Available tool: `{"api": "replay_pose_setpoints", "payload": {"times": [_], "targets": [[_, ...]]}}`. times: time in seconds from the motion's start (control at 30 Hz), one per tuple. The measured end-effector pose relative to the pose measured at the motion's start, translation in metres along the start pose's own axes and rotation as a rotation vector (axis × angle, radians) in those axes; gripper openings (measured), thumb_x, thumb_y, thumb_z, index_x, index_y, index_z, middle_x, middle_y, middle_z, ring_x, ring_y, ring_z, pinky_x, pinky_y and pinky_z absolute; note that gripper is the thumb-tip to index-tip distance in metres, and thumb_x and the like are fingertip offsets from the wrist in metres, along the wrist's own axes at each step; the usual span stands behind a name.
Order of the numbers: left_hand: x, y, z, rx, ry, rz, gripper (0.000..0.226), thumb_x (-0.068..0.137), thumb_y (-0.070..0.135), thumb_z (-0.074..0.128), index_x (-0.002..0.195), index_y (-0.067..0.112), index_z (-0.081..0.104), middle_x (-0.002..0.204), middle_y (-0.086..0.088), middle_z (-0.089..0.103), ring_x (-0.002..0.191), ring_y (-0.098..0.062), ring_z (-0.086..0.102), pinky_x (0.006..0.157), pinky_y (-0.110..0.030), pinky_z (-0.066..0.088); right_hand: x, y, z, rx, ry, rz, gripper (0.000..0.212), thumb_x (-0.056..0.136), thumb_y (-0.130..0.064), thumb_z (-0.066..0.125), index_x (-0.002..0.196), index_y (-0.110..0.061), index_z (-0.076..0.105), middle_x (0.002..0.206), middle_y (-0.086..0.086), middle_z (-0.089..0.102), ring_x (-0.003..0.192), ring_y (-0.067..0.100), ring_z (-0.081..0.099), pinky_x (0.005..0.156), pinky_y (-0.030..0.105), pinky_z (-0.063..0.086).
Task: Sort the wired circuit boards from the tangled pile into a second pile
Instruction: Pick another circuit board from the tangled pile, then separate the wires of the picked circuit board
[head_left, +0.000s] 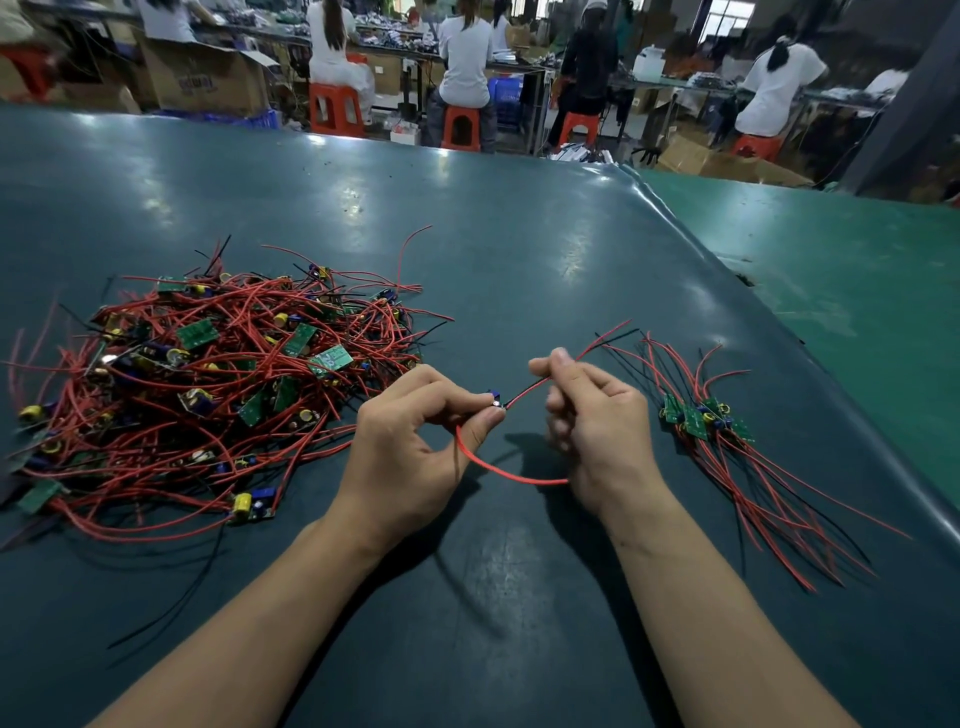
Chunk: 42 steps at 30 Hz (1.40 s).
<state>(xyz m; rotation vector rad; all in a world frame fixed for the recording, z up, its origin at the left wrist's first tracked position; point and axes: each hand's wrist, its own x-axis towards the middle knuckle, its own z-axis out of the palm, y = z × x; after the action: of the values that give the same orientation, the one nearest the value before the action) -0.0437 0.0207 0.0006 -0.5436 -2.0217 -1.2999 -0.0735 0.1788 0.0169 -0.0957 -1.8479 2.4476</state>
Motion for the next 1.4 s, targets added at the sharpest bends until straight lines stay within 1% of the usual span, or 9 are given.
{"api": "replay_pose_setpoints", "payload": {"times": [0.27,0.5,0.67,0.83,0.93,1.1,1.2,1.3,1.4], "targets": [[-0.001,0.005,0.001,-0.028,-0.069,0.023,0.009,0.08,0.006,0.079,0.087,0.002,0.076,0.08,-0.006,0.066,0.072,-0.013,0.064,0.065,-0.023,0.052,0.005,-0.007,-0.004,0.552,0.002,0.271,0.053,0.1,-0.028,0.044,0.051,-0.014,0.056,0.035,-0.007,0.026,0.026,0.004,0.019,0.026,0.014,0.016],[-0.001,0.003,-0.002,-0.027,-0.059,0.018,0.008,0.08,0.005,0.08,0.086,0.002,0.076,0.078,-0.006,0.065,0.071,-0.014,0.064,0.064,-0.023,0.051,0.011,-0.011,-0.012,0.57,0.066,0.237,0.036,0.102,-0.031,0.044,0.076,-0.012,0.06,0.042,-0.008,0.032,0.03,0.003,0.024,0.028,0.014,0.018],[-0.002,0.005,-0.001,-0.05,-0.081,0.028,0.008,0.08,0.008,0.079,0.086,0.003,0.076,0.079,-0.006,0.066,0.07,-0.016,0.064,0.062,-0.029,0.053,0.01,-0.015,-0.019,0.72,0.032,0.289,0.061,0.101,-0.028,0.04,0.041,-0.018,0.044,0.031,-0.008,0.022,0.024,0.005,0.019,0.025,0.016,0.015],[-0.002,0.005,-0.002,-0.043,-0.067,0.037,0.008,0.08,0.007,0.08,0.085,0.003,0.076,0.079,-0.005,0.066,0.071,-0.014,0.064,0.064,-0.026,0.052,0.01,-0.016,-0.024,0.735,-0.023,0.288,0.067,0.101,-0.028,0.038,0.035,-0.016,0.042,0.028,-0.005,0.021,0.024,0.007,0.019,0.026,0.015,0.014],[-0.001,0.004,-0.002,0.004,-0.028,0.037,0.008,0.08,0.006,0.08,0.085,0.003,0.075,0.078,-0.004,0.066,0.07,-0.012,0.063,0.065,-0.021,0.05,0.012,-0.013,-0.02,0.562,0.144,0.166,0.052,0.101,-0.036,0.043,0.059,-0.014,0.064,0.037,-0.006,0.031,0.029,0.006,0.023,0.03,0.015,0.018],[0.0,-0.001,-0.003,0.039,0.165,-0.116,0.013,0.081,0.007,0.078,0.088,0.006,0.067,0.08,-0.001,0.066,0.071,-0.013,0.062,0.066,-0.027,0.053,0.005,-0.001,-0.01,-0.191,0.387,-0.403,0.009,0.094,-0.014,0.061,0.1,-0.021,0.06,0.067,-0.007,0.05,0.051,0.002,0.044,0.05,0.018,0.038],[0.002,-0.003,-0.006,0.085,0.251,-0.144,0.017,0.082,0.01,0.078,0.087,0.01,0.062,0.079,-0.001,0.064,0.069,-0.017,0.062,0.066,-0.033,0.053,-0.008,0.007,-0.003,-0.508,0.123,-0.635,0.036,0.087,-0.001,0.065,0.114,-0.024,0.061,0.076,-0.007,0.052,0.057,0.009,0.049,0.056,0.014,0.04],[0.002,-0.003,-0.008,0.163,0.249,-0.132,0.018,0.08,0.007,0.079,0.087,0.009,0.062,0.079,-0.001,0.063,0.069,-0.019,0.06,0.066,-0.036,0.052,-0.018,0.017,0.008,-0.65,-0.273,-0.602,0.047,0.085,-0.004,0.07,0.127,-0.024,0.061,0.085,0.001,0.057,0.057,0.025,0.05,0.052,0.019,0.042],[0.002,-0.002,-0.011,0.181,0.198,-0.106,0.022,0.076,-0.004,0.076,0.09,0.007,0.062,0.084,-0.003,0.062,0.073,-0.019,0.061,0.069,-0.036,0.053,-0.022,0.02,0.013,-0.7,-0.402,-0.612,0.043,0.088,-0.009,0.07,0.13,-0.013,0.062,0.102,0.007,0.063,0.08,0.022,0.063,0.069,0.031,0.052]]}}
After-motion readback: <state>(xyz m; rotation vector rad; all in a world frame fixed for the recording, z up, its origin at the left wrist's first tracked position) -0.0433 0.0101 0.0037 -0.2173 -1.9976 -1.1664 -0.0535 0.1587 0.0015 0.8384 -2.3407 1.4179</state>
